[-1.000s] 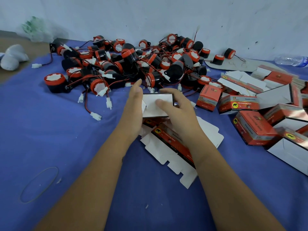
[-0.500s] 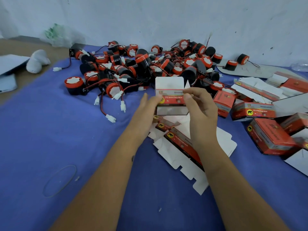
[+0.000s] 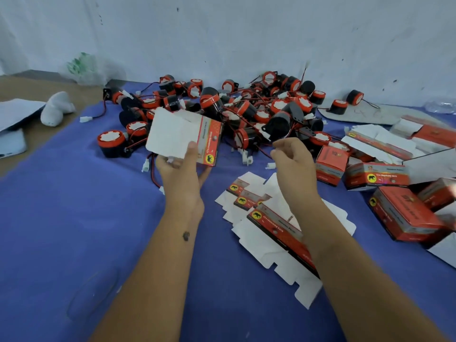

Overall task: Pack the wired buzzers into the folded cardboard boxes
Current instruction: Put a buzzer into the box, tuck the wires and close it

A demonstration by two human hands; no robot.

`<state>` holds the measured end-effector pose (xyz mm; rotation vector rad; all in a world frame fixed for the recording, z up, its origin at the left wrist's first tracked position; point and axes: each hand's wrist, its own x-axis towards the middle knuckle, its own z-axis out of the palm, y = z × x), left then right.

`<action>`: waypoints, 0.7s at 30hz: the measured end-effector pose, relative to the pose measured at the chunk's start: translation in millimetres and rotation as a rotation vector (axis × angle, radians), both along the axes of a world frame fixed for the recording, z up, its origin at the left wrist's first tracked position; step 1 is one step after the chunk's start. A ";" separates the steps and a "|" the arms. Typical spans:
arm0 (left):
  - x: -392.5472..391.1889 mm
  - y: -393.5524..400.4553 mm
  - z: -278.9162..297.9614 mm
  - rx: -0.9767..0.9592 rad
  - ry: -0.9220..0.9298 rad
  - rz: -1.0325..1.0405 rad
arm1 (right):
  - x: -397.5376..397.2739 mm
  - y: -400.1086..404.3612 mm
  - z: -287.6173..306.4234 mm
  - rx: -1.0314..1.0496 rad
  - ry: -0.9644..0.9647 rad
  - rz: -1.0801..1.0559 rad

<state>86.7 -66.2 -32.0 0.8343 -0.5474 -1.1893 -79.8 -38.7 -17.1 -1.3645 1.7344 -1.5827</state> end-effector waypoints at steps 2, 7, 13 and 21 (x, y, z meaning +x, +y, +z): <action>-0.5 -0.8 -0.2 0.005 0.067 -0.035 | 2.0 -20.5 3.0 0.097 0.120 0.055; -2.9 -5.6 -2.4 -0.030 0.072 -0.108 | 15.0 -77.0 1.5 0.205 0.477 0.118; -5.8 -10.1 -6.0 0.010 0.033 -0.108 | 3.9 -117.6 -5.7 0.518 0.778 0.154; -8.2 -8.8 -7.2 0.017 -0.017 -0.120 | 0.6 -125.2 6.8 0.392 0.590 0.156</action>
